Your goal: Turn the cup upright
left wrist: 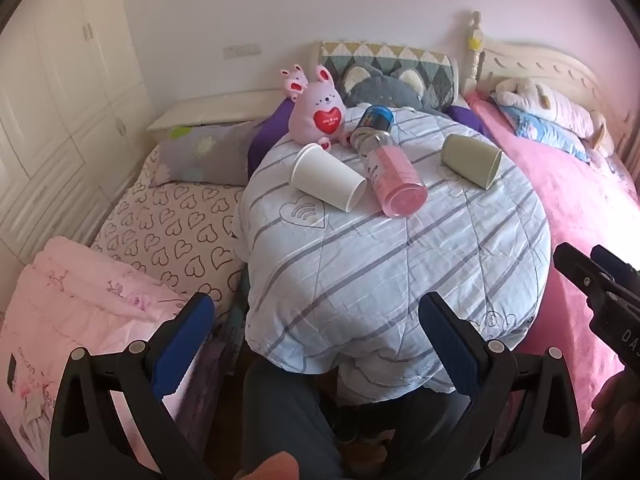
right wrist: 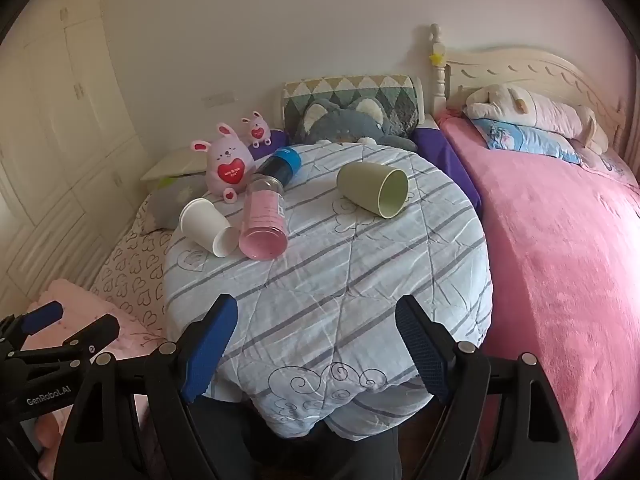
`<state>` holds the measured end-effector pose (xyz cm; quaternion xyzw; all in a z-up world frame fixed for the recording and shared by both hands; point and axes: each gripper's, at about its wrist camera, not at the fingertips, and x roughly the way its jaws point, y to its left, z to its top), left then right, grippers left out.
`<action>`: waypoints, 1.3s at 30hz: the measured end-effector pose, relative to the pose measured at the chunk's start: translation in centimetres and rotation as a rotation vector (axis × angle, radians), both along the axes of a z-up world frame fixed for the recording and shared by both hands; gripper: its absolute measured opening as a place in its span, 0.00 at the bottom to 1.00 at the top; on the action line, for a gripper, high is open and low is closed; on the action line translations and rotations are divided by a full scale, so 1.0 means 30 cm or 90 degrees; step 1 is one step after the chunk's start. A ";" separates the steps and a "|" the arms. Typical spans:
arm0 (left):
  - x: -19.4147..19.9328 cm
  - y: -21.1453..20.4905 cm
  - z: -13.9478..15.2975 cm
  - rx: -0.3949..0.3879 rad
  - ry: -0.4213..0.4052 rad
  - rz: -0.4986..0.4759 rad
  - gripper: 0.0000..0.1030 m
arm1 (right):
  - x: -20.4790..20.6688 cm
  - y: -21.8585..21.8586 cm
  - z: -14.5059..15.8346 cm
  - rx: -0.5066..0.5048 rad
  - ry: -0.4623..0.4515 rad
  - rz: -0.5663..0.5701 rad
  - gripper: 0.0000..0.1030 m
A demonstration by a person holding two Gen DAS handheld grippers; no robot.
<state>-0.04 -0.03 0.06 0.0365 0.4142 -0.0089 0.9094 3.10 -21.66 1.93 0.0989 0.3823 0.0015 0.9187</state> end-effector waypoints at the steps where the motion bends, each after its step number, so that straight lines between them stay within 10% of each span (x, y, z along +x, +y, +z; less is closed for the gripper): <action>1: 0.000 0.001 0.001 -0.002 -0.001 0.000 1.00 | 0.002 0.001 -0.001 -0.001 -0.001 0.001 0.80; 39: 0.071 -0.003 -0.032 0.005 0.019 0.010 1.00 | 0.059 0.018 -0.018 -0.020 0.010 0.005 0.80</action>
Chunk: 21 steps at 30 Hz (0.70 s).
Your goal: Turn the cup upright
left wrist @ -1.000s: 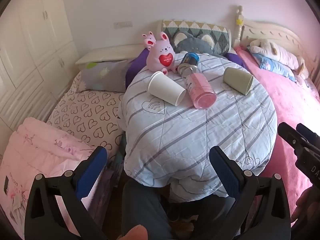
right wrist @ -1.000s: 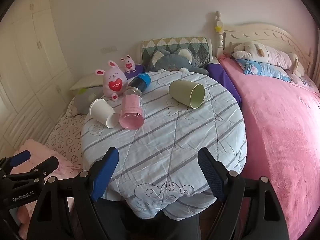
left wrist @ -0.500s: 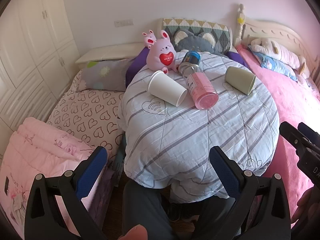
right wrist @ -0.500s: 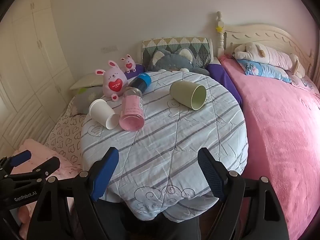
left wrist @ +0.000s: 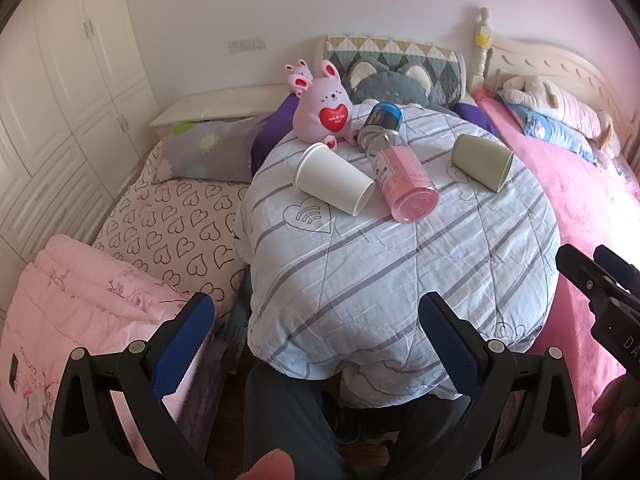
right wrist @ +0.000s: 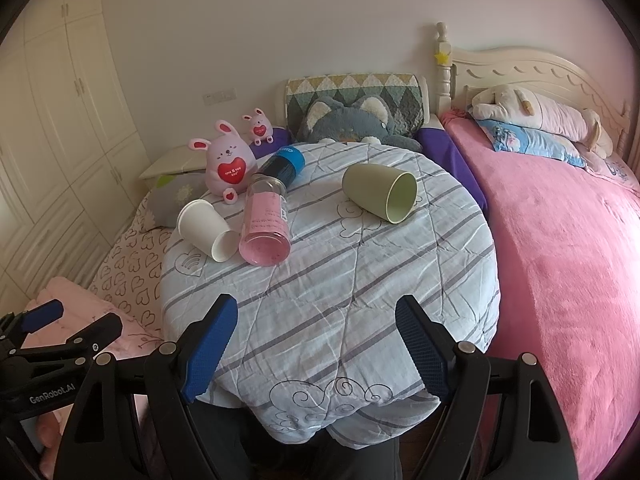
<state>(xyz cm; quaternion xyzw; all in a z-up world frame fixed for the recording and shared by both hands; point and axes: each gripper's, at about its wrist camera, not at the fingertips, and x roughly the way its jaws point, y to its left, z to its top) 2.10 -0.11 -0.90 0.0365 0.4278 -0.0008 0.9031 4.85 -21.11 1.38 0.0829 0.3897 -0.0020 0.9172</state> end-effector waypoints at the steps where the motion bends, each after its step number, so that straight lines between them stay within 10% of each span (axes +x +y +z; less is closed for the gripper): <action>1: 0.002 -0.001 -0.001 0.000 0.000 -0.001 1.00 | 0.001 0.001 0.000 0.000 0.001 0.000 0.80; 21: 0.018 -0.008 -0.006 0.003 0.001 -0.001 1.00 | 0.030 -0.005 -0.030 0.003 0.007 0.001 0.80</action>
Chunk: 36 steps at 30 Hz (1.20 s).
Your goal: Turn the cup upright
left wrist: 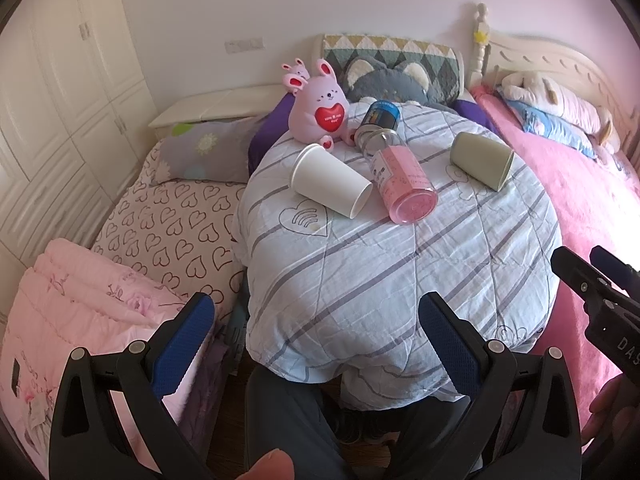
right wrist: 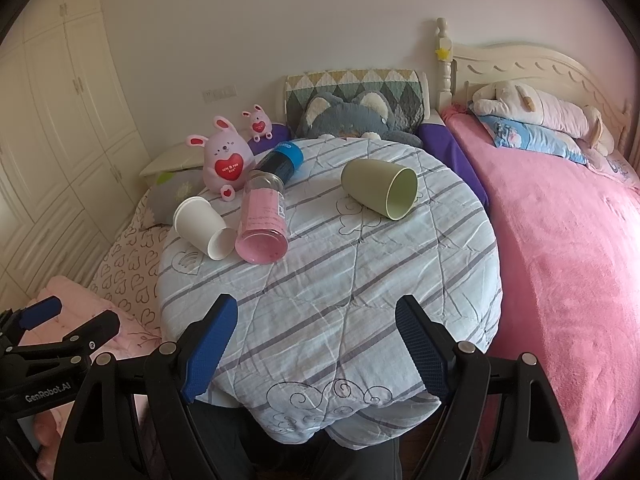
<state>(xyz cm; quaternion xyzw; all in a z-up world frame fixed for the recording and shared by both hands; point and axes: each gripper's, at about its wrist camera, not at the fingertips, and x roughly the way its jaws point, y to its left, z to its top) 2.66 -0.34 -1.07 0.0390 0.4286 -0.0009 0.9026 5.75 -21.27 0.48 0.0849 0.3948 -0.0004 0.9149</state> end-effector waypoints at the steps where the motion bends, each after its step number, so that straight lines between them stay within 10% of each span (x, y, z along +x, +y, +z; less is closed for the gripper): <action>1: 0.007 -0.003 -0.002 0.001 0.001 0.000 1.00 | 0.002 -0.003 -0.001 0.001 0.001 0.001 0.80; 21: 0.549 -0.230 0.025 0.027 0.016 -0.106 1.00 | 0.304 -0.176 -0.087 0.031 0.019 -0.031 0.80; 36: 1.073 -0.408 -0.159 0.043 0.129 -0.185 1.00 | 0.626 -0.308 -0.181 0.053 0.048 -0.052 0.80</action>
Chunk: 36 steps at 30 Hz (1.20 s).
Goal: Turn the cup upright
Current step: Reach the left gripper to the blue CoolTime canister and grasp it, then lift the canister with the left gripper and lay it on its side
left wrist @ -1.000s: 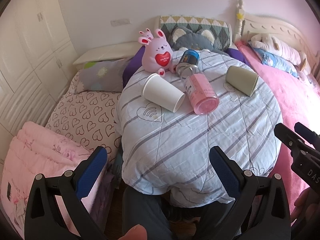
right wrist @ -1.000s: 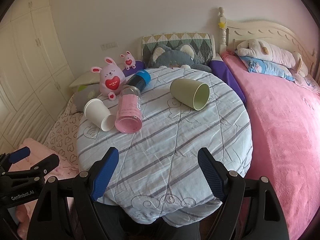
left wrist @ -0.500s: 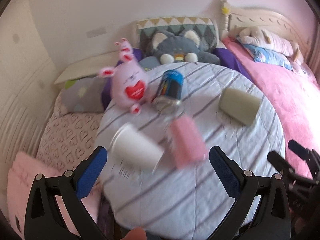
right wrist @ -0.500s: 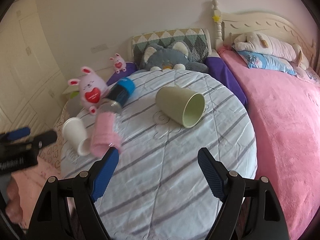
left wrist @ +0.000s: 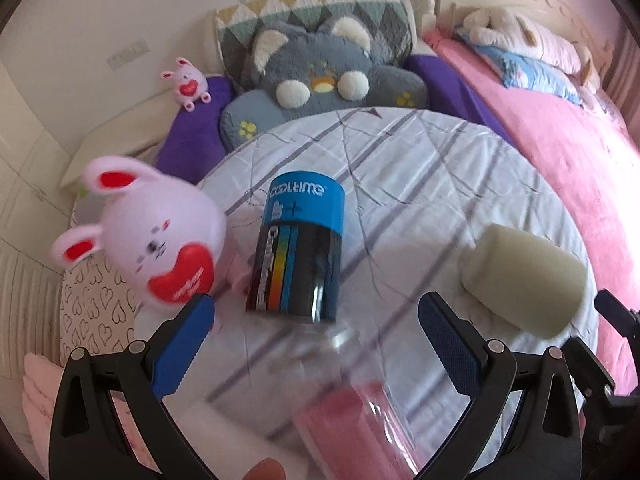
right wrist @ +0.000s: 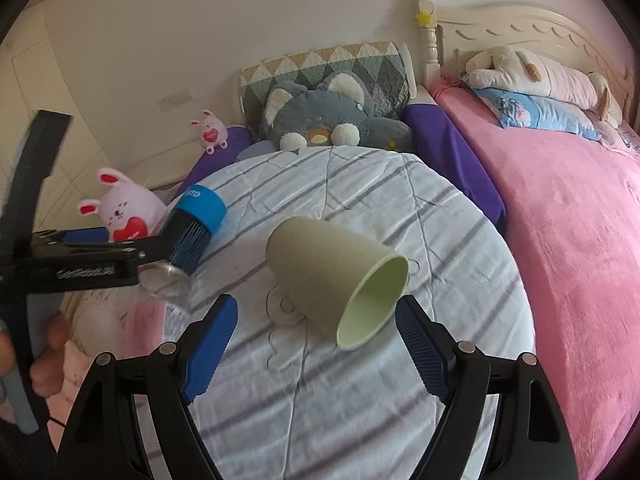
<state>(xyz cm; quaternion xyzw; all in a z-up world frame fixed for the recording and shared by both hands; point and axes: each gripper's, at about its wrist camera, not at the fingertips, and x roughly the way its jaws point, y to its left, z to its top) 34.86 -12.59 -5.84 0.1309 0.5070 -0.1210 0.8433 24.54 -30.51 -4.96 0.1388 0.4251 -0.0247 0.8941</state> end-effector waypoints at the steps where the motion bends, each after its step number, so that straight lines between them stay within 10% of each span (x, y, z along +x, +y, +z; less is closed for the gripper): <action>1: 0.024 -0.002 -0.011 0.003 0.008 0.000 1.00 | 0.016 -0.004 -0.005 0.001 0.003 0.000 0.80; 18: 0.225 0.014 -0.151 -0.006 0.111 -0.016 0.98 | 0.150 -0.029 -0.021 -0.003 0.021 -0.019 0.80; 27: 0.243 0.000 -0.187 0.009 0.117 -0.033 0.68 | 0.159 -0.025 -0.025 -0.021 0.031 -0.026 0.80; 36: 0.228 0.002 -0.188 0.013 0.100 -0.039 0.66 | 0.143 -0.019 -0.010 -0.037 0.024 -0.031 0.80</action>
